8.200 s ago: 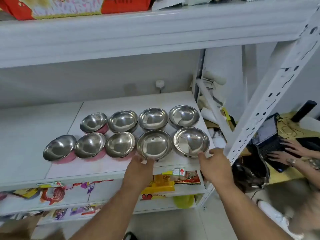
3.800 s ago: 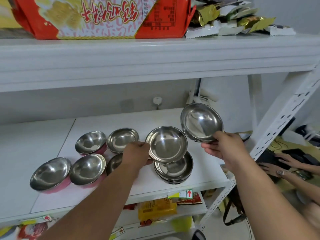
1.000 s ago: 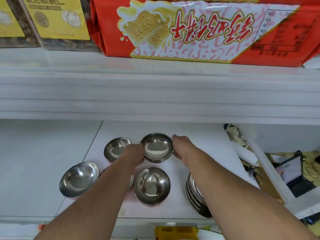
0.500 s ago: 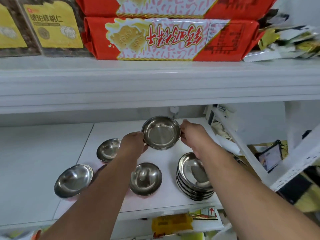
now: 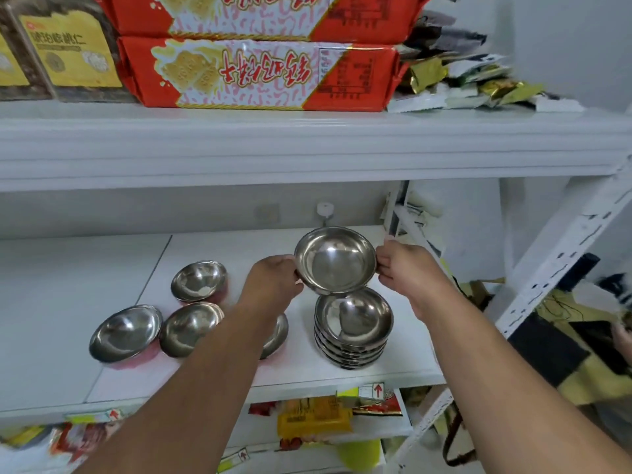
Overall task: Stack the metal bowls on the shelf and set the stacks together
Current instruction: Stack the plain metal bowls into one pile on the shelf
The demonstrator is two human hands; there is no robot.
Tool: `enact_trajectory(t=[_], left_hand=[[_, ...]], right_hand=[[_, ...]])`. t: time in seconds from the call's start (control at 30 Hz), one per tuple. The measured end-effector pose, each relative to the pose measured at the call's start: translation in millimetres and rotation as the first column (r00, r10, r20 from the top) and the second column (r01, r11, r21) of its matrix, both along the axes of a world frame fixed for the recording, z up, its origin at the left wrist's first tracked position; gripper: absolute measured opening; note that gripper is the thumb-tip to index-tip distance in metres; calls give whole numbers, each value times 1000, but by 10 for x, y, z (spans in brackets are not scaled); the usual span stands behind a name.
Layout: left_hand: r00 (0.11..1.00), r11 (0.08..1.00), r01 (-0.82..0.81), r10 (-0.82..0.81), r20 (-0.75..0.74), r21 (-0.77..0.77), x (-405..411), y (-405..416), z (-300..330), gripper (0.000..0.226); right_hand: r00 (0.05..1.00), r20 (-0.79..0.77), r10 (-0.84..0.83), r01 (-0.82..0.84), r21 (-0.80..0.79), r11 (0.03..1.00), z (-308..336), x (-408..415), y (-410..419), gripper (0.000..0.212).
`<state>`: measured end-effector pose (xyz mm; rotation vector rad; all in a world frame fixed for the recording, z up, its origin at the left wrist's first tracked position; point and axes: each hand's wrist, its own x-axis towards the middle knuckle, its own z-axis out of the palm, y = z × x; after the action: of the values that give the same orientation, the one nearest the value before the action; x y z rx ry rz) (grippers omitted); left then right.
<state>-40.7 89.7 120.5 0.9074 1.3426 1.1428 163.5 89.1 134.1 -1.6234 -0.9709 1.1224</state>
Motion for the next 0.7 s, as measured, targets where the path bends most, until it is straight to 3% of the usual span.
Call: enact_trajectory(t=[0.17,0.27,0.37,0.47,0.7], left_hand=[[993,999,15,-21,-116,-49,194,-186,-84,20],[978,993,52,-72,-198,-106,259,-318,-134,28],[954,986,65,-106,-279,-153,323,-422,-182,35],[938,985,49,-102,-332,-165,404,-501,-182,27],[907,983,10,-85,-412,-181,491,-591,-274,29]], right_hand=[[1000,24,1,0,-55,998,-135,252,-172,65],[997,59,58,-52,-93,994,-283,363,-209,48],[995,67,70,-61,-126,990,-394,440,-277,52],[994,79,82,-69,-154,986,-422,459,-381,58],[988,60,144,-130,-189,973,-402,440,-542,41]])
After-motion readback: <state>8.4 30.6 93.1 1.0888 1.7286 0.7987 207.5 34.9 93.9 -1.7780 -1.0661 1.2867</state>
